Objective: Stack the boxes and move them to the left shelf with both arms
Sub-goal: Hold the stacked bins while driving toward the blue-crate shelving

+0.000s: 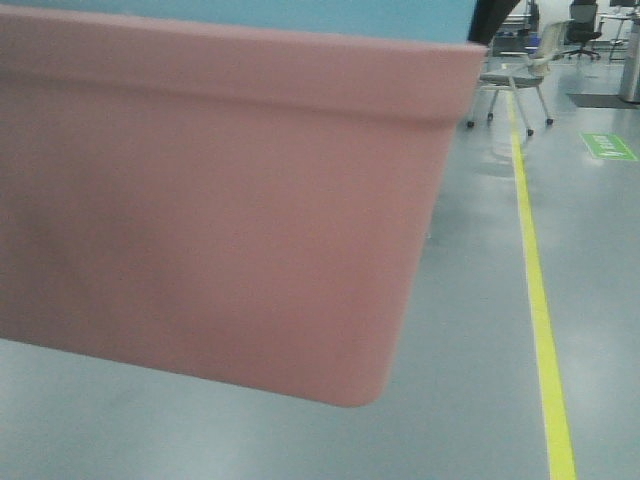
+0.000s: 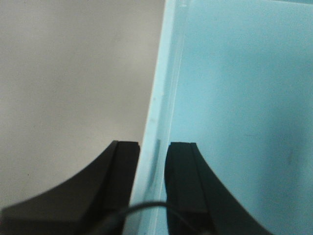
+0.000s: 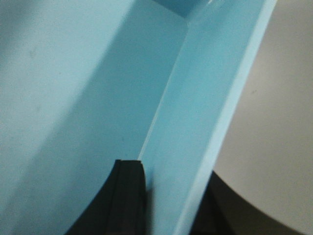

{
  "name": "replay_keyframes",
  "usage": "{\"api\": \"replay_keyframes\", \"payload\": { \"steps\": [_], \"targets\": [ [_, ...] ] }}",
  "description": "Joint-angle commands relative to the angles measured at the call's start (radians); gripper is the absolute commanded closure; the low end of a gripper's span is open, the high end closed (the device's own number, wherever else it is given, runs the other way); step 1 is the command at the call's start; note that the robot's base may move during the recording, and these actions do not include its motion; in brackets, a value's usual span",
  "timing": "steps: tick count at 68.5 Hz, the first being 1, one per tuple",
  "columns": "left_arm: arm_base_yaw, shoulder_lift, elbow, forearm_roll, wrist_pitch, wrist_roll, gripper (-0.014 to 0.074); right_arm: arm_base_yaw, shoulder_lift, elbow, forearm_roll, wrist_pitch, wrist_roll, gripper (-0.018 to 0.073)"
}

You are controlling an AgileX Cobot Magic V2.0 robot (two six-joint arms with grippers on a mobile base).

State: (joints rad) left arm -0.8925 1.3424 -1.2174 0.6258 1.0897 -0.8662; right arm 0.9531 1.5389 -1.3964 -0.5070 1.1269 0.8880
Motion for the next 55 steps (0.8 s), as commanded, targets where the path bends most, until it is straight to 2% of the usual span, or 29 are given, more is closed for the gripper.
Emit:
{"api": "replay_keyframes", "payload": {
  "steps": [1, 55],
  "targets": [
    [-0.055, -0.029, -0.044, -0.096, -0.278, 0.028, 0.0608, 0.023, -0.032, -0.049, -0.024, -0.303, 0.020, 0.0503],
    [-0.055, -0.027, -0.044, -0.095, -0.280, 0.028, 0.0608, 0.020, -0.030, -0.049, -0.024, -0.300, 0.020, 0.0503]
  ]
}}
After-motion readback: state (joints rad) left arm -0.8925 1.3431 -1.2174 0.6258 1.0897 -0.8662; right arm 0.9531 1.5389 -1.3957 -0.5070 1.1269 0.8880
